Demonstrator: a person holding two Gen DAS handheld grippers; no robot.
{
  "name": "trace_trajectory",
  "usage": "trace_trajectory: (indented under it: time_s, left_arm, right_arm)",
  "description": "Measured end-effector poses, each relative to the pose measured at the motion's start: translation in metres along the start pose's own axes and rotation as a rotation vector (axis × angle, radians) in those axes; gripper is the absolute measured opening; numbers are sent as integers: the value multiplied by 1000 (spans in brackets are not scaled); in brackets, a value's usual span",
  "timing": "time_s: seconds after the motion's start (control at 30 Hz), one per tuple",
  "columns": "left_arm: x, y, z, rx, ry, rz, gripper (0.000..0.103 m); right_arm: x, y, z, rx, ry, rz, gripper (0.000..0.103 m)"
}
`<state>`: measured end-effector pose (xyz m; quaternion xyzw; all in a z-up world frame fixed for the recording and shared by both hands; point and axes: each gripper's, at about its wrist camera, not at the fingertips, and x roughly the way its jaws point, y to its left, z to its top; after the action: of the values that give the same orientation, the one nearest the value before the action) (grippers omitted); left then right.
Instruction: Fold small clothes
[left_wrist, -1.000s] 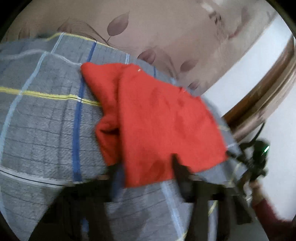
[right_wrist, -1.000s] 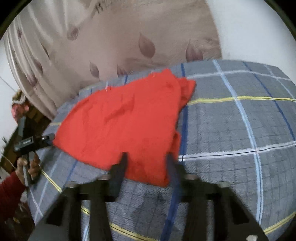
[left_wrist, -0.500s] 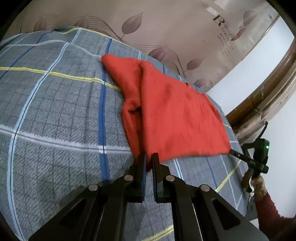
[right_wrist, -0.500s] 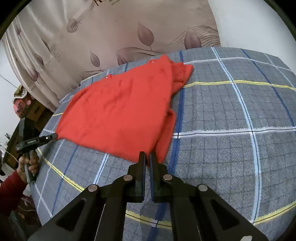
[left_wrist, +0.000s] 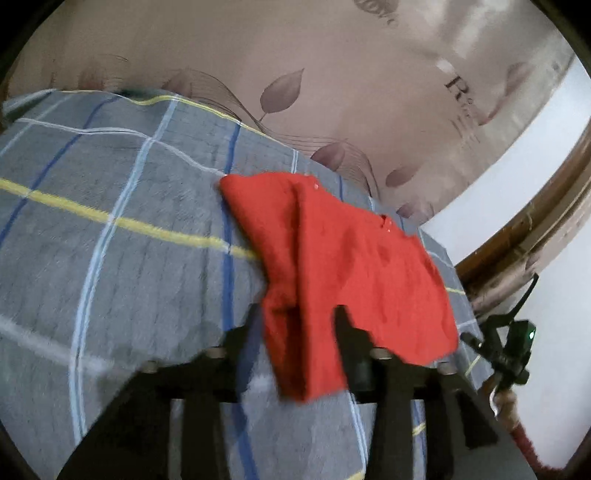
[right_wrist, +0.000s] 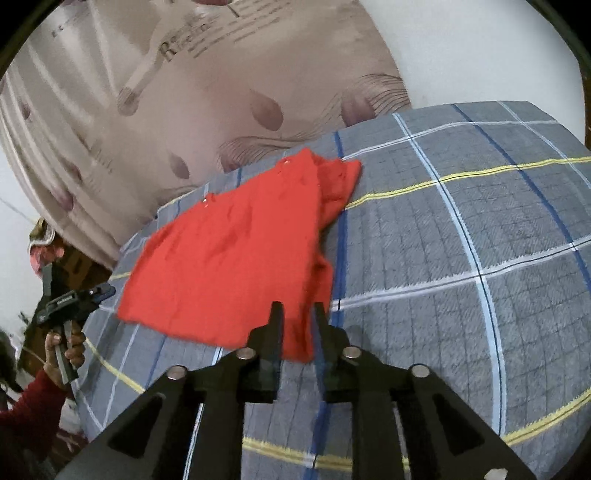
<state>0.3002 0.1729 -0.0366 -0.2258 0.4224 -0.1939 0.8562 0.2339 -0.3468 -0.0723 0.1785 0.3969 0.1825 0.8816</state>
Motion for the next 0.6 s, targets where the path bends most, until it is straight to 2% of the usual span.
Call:
trace_trajectory:
  time_s: [0.1, 0.23, 0.33, 0.5, 0.6]
  left_arm:
    - [26, -2, 19, 3, 44, 19, 60]
    - [61, 7, 38, -70, 123, -20, 61]
    - [83, 8, 48, -82, 177, -45, 63]
    - [104, -1, 60, -19, 161, -76, 74]
    - [115, -7, 67, 5, 160, -76, 75]
  right_arm:
    - [12, -2, -2, 17, 19, -7, 22]
    - [15, 2, -4, -2, 24, 4, 23]
    - [17, -3, -5, 22, 33, 23, 25]
    - [19, -5, -7, 40, 34, 43, 28]
    - [17, -7, -7, 49, 27, 44, 31]
